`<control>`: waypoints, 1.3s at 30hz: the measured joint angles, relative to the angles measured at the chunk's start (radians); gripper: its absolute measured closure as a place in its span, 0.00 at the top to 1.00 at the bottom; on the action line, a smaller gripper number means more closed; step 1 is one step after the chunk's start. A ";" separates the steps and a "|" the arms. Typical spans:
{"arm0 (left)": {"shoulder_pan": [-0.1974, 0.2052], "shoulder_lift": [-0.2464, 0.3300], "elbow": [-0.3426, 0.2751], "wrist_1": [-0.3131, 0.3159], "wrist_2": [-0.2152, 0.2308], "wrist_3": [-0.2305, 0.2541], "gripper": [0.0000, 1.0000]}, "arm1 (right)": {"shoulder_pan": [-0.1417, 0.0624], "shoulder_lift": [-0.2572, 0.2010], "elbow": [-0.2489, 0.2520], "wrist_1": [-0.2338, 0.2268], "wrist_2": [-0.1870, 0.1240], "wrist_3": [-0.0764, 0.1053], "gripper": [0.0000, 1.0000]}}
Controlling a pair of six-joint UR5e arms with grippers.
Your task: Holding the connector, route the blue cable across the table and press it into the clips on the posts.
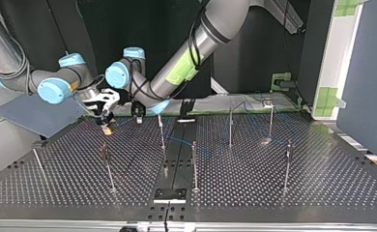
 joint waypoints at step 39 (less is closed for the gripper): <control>0.011 0.379 -0.125 0.025 -0.026 0.073 0.00 | 0.007 -0.276 -0.053 0.138 -0.011 0.081 0.00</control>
